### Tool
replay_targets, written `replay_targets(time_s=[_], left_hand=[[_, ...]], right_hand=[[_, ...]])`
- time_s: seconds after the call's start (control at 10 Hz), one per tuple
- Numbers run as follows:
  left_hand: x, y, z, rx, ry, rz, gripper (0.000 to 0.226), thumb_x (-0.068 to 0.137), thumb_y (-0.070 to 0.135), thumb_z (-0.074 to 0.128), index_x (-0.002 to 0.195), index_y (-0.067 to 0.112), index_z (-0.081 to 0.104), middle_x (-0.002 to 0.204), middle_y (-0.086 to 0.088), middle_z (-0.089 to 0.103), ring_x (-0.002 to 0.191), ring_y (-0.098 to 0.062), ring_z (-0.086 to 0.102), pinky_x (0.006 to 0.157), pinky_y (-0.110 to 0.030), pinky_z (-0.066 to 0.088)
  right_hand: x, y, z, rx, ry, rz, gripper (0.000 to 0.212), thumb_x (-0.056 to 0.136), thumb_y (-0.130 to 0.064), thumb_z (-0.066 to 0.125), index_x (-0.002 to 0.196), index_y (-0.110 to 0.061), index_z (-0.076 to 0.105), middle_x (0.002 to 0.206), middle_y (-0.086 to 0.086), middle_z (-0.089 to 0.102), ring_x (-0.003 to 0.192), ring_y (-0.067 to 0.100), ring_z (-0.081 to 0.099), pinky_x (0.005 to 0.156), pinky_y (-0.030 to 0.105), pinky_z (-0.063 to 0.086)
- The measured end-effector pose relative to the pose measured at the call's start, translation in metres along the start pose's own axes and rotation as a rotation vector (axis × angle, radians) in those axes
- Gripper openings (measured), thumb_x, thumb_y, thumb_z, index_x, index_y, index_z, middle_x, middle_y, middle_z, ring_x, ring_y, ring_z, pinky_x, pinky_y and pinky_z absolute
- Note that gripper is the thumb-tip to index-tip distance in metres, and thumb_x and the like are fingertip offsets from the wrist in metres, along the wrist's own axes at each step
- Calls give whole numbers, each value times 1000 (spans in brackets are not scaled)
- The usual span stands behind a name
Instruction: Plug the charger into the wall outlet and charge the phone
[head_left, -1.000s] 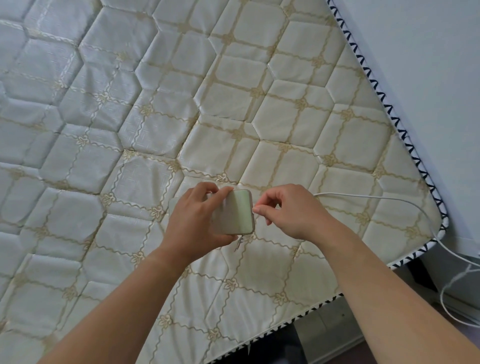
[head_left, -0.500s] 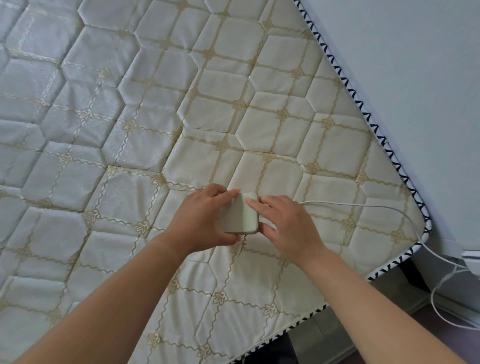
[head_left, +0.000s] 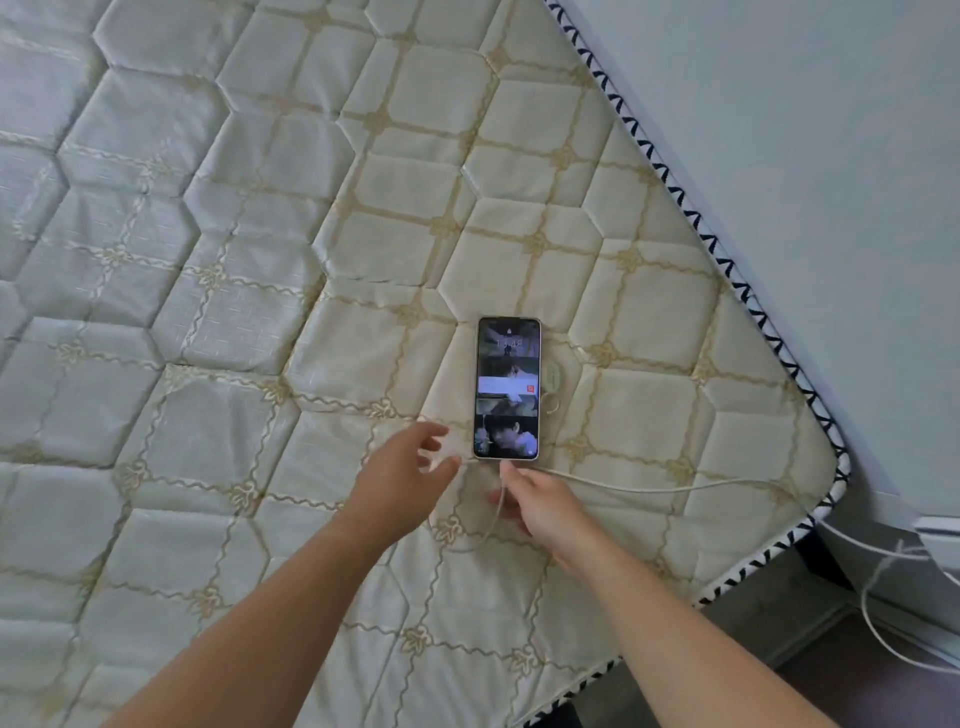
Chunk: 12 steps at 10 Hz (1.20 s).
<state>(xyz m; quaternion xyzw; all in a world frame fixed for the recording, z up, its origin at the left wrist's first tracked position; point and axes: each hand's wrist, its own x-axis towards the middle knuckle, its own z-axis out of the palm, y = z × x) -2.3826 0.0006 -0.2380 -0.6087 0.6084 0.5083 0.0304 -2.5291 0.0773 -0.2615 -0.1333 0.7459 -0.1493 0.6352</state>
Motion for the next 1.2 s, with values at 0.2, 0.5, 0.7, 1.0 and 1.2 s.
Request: replay_targets(time_s=[0.2,0.5,0.7,1.0,1.2], left_hand=[[20,4,28,-30,-60,-50,44,86,27,56,129,20,47,112,0,59,91,-18,59,76,-27,43],[34,12,50,-220,-3,-45,43,84,17,57,125,27,49,77,11,54,66,-4,58,55,-18,39],[29,15,55,-247,-50,-42,42,85,21,58,124,33,49,81,7,54,78,-12,64,60,-15,43],[26,25,62,-88,-76,-93,51,86,24,55,135,31,39,103,0,57,92,-21,60,79,-30,46],[18,27,59,25,-64,-68,49,84,25,55,132,26,43,103,1,62,96,-23,62,88,-36,48]], right_hand=[[10,-13,-46,-251,379,-222,17,81,-36,62,71,-23,63,68,-9,60,67,11,55,59,24,37],[48,-21,-52,-24,361,-178,18,78,-23,70,93,-13,70,85,7,72,80,23,69,81,35,54],[48,-12,-60,-24,339,-185,13,80,-16,69,92,-11,70,76,1,67,81,27,69,84,44,55],[38,-5,-68,-178,461,-330,18,84,-19,64,99,-13,71,77,-8,62,72,8,57,57,4,33],[31,-9,-71,-378,334,-401,24,84,-23,59,107,-15,62,86,4,62,78,21,56,69,26,39]])
